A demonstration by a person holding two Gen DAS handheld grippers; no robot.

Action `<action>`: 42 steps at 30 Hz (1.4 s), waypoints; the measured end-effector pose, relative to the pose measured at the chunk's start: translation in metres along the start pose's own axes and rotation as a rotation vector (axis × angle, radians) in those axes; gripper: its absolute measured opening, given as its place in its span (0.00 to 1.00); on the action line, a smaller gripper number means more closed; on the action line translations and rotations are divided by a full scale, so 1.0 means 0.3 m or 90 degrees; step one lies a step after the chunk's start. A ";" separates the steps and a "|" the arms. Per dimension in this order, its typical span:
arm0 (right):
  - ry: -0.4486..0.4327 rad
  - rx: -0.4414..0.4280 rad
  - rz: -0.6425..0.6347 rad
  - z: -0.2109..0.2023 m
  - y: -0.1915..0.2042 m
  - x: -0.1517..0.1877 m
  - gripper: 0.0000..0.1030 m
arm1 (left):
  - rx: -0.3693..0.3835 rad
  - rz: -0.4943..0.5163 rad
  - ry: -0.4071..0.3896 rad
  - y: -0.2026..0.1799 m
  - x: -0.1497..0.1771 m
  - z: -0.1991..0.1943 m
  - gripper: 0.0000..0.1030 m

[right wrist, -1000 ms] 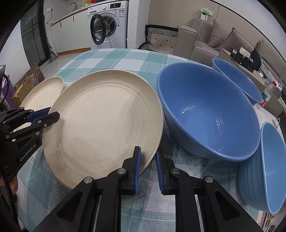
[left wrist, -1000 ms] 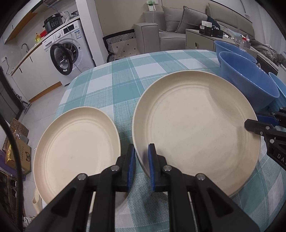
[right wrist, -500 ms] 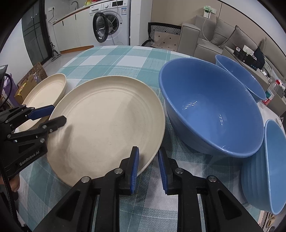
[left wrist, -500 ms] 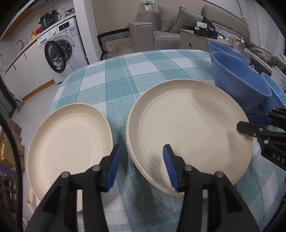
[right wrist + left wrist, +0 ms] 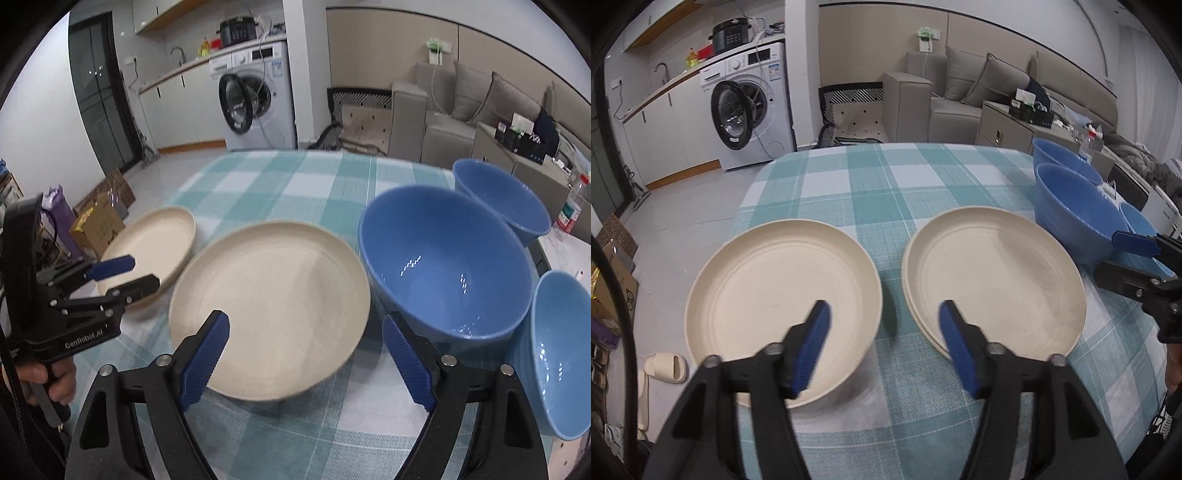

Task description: Organize plates and bowls

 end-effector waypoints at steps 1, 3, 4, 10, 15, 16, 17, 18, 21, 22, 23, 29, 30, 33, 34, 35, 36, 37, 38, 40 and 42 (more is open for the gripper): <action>-0.003 -0.010 0.004 -0.008 0.006 -0.010 0.95 | -0.005 -0.009 -0.010 0.011 -0.005 -0.013 0.92; -0.015 -0.027 0.008 -0.024 0.018 -0.026 0.99 | -0.015 -0.027 -0.040 0.036 -0.016 -0.045 0.99; -0.020 -0.031 0.009 -0.030 0.024 -0.035 1.00 | -0.017 -0.033 -0.047 0.047 -0.021 -0.055 1.00; -0.044 -0.037 -0.036 -0.060 0.094 -0.084 1.00 | -0.044 -0.089 -0.071 0.155 -0.048 -0.108 1.00; -0.058 -0.035 -0.069 -0.074 0.162 -0.138 1.00 | -0.051 -0.133 -0.093 0.243 -0.046 -0.156 1.00; -0.063 -0.040 -0.070 -0.073 0.174 -0.149 1.00 | -0.053 -0.137 -0.096 0.255 -0.046 -0.161 1.00; -0.065 -0.044 -0.072 -0.074 0.188 -0.161 1.00 | -0.058 -0.140 -0.097 0.267 -0.045 -0.163 1.00; -0.067 -0.047 -0.075 -0.073 0.202 -0.172 1.00 | -0.065 -0.142 -0.096 0.277 -0.042 -0.165 1.00; -0.065 -0.073 -0.079 -0.060 0.249 -0.198 1.00 | -0.082 -0.150 -0.098 0.316 -0.037 -0.162 1.00; -0.064 -0.084 -0.080 -0.054 0.262 -0.202 1.00 | -0.085 -0.157 -0.096 0.332 -0.031 -0.159 1.00; -0.061 -0.094 -0.081 -0.040 0.279 -0.211 1.00 | -0.087 -0.167 -0.092 0.348 -0.028 -0.152 1.00; -0.055 -0.095 -0.089 0.019 0.334 -0.239 1.00 | -0.093 -0.191 -0.079 0.411 -0.006 -0.117 1.00; -0.053 -0.093 -0.089 0.030 0.339 -0.239 1.00 | -0.096 -0.194 -0.077 0.423 -0.004 -0.110 1.00; -0.045 -0.096 -0.086 0.065 0.349 -0.238 1.00 | -0.097 -0.208 -0.070 0.447 0.002 -0.091 1.00; -0.043 -0.096 -0.085 0.078 0.352 -0.240 1.00 | -0.099 -0.211 -0.065 0.455 0.004 -0.082 1.00; -0.040 -0.097 -0.086 0.094 0.356 -0.240 1.00 | -0.100 -0.215 -0.062 0.462 0.007 -0.074 1.00; -0.038 -0.096 -0.087 0.103 0.361 -0.242 1.00 | -0.103 -0.218 -0.059 0.468 0.012 -0.064 1.00; -0.036 -0.094 -0.088 0.117 0.367 -0.246 1.00 | -0.107 -0.218 -0.056 0.473 0.015 -0.055 1.00; -0.034 -0.093 -0.091 0.132 0.372 -0.250 1.00 | -0.115 -0.219 -0.053 0.479 0.019 -0.043 1.00; -0.026 -0.090 -0.093 0.163 0.381 -0.255 1.00 | -0.124 -0.230 -0.052 0.493 0.028 -0.023 1.00; -0.019 -0.091 -0.094 0.193 0.388 -0.255 1.00 | -0.123 -0.239 -0.037 0.502 0.039 0.006 1.00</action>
Point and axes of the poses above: each gripper's, at about its wrist camera, not at the fingertips, and z roughly the way its jaws point, y to its left, x to its underside, the point moved 5 cm from there along z, roughly the way its jaws point, and after that the axes turned 6 degrees about -x, right-handed, at the moved point
